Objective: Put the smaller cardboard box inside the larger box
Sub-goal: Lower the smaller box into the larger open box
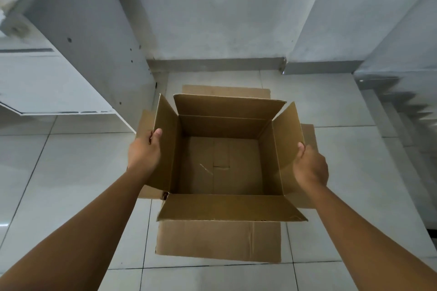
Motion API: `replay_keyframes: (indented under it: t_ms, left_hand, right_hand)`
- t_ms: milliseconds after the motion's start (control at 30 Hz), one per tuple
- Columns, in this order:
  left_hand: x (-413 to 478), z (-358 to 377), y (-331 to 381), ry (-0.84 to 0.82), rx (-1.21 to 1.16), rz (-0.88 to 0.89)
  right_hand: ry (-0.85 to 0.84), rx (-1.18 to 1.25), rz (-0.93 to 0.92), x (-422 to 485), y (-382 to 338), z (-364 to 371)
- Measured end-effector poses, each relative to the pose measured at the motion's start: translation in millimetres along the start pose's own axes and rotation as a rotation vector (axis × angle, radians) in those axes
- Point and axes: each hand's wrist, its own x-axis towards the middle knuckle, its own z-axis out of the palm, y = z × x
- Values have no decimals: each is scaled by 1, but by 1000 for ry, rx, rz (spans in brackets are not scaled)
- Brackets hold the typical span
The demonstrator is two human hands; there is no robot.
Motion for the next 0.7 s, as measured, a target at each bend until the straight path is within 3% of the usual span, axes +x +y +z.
replay_keyframes:
  t_ms: [333, 700]
  left_hand:
    - [27, 67, -74, -55, 53, 9]
    - [56, 105, -114, -16, 66, 34]
  right_hand:
    - [-53, 1, 28, 4, 43, 86]
    - [7, 11, -24, 14, 59, 143]
